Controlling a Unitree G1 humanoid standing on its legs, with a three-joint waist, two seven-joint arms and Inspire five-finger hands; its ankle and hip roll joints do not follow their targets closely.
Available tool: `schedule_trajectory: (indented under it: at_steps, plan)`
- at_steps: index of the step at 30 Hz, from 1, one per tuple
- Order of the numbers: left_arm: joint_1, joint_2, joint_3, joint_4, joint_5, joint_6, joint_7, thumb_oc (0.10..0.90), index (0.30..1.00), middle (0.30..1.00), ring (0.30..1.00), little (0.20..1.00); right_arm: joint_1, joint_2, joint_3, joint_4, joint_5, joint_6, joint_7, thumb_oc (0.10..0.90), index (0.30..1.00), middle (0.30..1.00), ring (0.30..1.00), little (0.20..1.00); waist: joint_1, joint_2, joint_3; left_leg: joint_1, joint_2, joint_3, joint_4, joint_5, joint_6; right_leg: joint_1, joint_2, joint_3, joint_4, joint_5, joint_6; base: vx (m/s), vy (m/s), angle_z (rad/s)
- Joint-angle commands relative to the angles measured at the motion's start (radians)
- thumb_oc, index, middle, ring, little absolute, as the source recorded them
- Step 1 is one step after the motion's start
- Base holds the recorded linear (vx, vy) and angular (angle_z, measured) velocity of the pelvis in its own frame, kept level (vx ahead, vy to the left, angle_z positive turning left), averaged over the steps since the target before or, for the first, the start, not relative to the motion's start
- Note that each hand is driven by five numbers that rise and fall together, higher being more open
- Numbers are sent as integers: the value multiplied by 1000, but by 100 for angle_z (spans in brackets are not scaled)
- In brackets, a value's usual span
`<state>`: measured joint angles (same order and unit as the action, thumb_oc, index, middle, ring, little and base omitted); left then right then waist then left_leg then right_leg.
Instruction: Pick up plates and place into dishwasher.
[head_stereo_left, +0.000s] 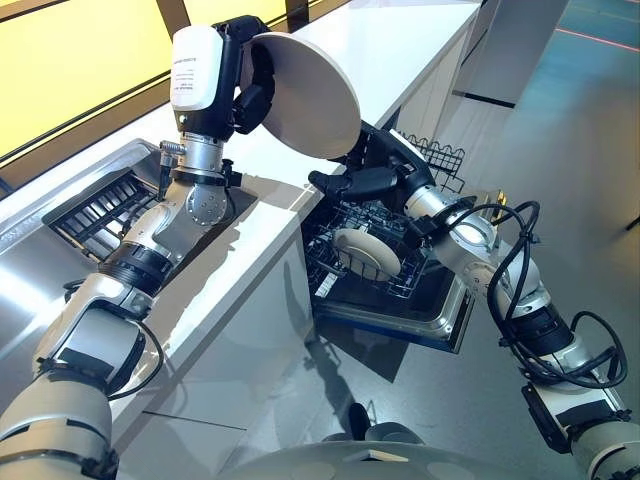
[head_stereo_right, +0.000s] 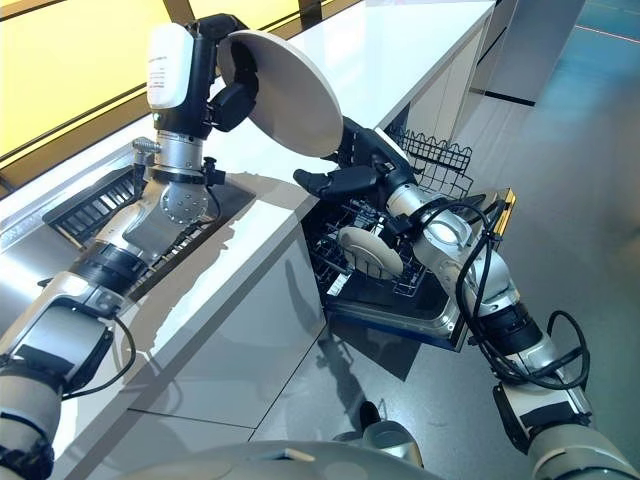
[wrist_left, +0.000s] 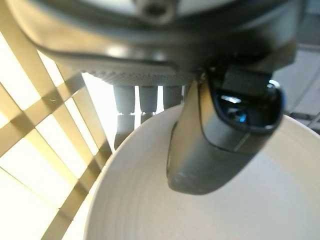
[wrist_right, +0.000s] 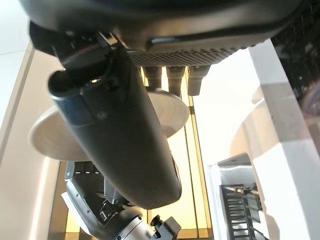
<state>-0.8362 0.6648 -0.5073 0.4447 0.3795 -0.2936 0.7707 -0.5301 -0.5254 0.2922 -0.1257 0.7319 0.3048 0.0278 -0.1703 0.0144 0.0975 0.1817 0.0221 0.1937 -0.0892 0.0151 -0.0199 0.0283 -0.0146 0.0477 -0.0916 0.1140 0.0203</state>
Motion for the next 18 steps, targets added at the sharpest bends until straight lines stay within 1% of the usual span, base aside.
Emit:
schedule_trajectory:
  at_steps: [1,4,8,12,18]
  plan:
    - [-86,10,38,24,31,-62,95,100,300,300,300,200,-119,52,-52,-71,43,-90,-12,800,900,900,900,900,1,-32,-107,-12,7,-13,2,0,-3,63,-29,-52,4,0,57,41,-7,0]
    - [-71,-6,34,27,51,-74,105,100,300,300,300,200,-114,58,-59,-62,52,-97,-28,800,900,900,900,900,1,-34,-109,-9,7,-12,2,-2,-2,64,-28,-51,4,-1,56,29,-6,0]
    - [-36,-28,39,21,68,-68,105,100,300,300,300,200,-101,67,-81,-56,67,-113,-51,800,900,900,900,900,0,-36,-108,-7,8,-11,2,-4,0,66,-27,-48,4,-2,56,40,-9,-1]
    - [-11,-38,43,39,74,-79,100,100,300,300,300,200,-106,60,-108,-54,81,-125,-77,800,900,900,900,900,0,-38,-107,-6,7,-9,2,-4,0,67,-29,-48,4,-1,57,19,-5,-1]
    - [13,-44,44,59,86,-68,104,100,300,300,300,200,-103,49,-140,-65,103,-139,-101,800,900,900,900,900,-3,-40,-105,-6,6,-6,2,-7,1,64,-29,-46,4,0,59,6,-4,-2]
